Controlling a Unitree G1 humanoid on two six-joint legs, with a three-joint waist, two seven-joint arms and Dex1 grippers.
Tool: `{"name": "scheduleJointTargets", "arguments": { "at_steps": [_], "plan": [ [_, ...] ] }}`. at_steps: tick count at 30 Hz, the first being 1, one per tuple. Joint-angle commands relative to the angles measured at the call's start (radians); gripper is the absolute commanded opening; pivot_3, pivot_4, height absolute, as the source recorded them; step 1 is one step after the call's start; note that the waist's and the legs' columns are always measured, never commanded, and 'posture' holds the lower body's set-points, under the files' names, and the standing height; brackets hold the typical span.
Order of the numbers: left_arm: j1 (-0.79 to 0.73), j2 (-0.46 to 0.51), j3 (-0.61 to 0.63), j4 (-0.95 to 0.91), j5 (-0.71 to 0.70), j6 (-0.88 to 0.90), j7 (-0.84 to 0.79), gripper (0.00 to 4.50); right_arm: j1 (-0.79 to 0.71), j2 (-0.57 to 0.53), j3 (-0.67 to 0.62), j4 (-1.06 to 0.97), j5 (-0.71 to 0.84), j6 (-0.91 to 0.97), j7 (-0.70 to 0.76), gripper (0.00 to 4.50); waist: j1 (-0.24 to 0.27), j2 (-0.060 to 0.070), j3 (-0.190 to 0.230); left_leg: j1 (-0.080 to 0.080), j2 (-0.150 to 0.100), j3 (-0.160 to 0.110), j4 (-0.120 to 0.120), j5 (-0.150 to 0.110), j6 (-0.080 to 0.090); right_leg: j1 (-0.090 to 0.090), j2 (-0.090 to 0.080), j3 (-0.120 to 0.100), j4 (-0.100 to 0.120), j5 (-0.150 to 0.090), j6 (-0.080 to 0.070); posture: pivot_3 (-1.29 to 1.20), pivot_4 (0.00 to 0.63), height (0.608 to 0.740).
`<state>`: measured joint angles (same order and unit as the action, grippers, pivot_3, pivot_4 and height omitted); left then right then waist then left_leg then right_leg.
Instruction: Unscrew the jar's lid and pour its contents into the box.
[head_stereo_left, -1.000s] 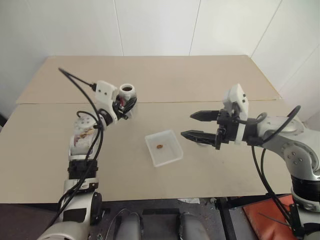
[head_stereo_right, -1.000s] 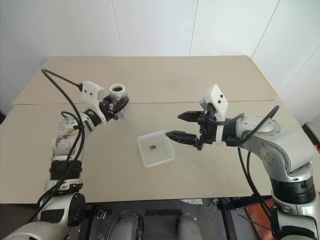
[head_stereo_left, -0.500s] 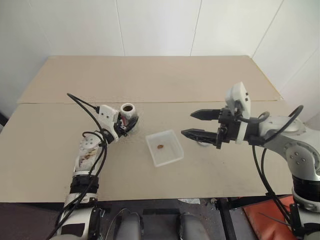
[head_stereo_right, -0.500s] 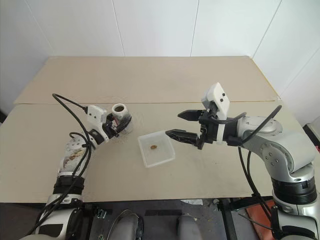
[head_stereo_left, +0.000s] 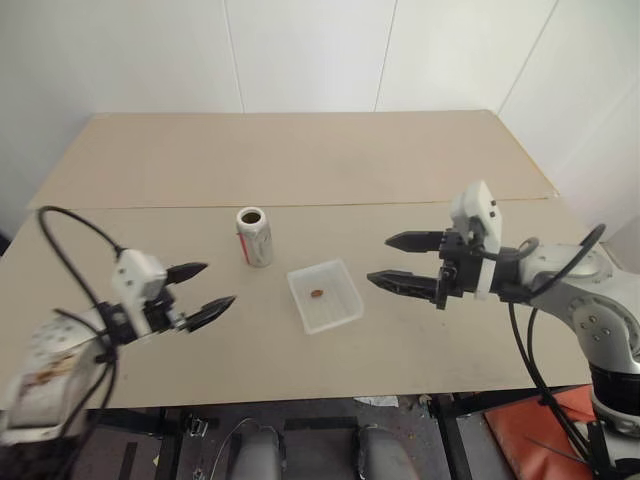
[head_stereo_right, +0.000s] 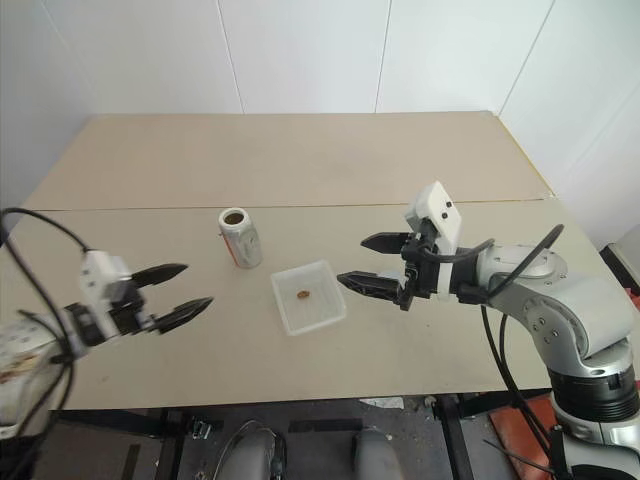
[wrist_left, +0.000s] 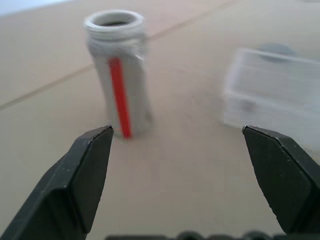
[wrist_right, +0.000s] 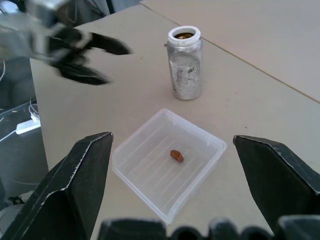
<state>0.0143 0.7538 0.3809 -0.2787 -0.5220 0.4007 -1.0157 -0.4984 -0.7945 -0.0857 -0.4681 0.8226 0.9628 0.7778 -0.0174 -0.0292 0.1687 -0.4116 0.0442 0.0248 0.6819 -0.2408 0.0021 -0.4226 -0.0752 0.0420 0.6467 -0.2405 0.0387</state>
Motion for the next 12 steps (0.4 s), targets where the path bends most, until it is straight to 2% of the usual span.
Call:
{"name": "scheduleJointTargets", "arguments": {
  "at_steps": [1,6,12],
  "plan": [
    [0.029,0.11,0.168,-0.043,-0.114,-0.006,-0.145,4.48,0.012,-0.035,-0.028,-0.017,-0.02,-0.056,0.044,4.5,0.006,0.0,0.0,0.001,0.0,0.0,0.0,0.0,0.0,0.001,0.0,0.0,0.0,0.0,0.0,0.0,0.15,0.74],
    [0.061,0.2,0.266,0.035,-0.136,-0.077,-0.302,4.48,0.056,-0.081,-0.031,0.0,-0.052,-0.096,0.101,4.5,0.009,0.0,0.0,0.004,0.0,0.002,-0.001,0.0,0.0,0.004,0.0,0.0,-0.002,-0.001,-0.001,0.0,0.15,0.74],
    [0.102,0.187,0.285,0.004,-0.152,-0.085,-0.304,4.48,0.079,-0.113,-0.06,0.015,-0.047,-0.107,0.146,4.5,0.003,0.0,0.0,0.003,0.001,0.003,-0.003,0.0,0.0,0.002,0.001,0.001,-0.002,-0.001,-0.001,0.0,0.15,0.74]
  ]
}}
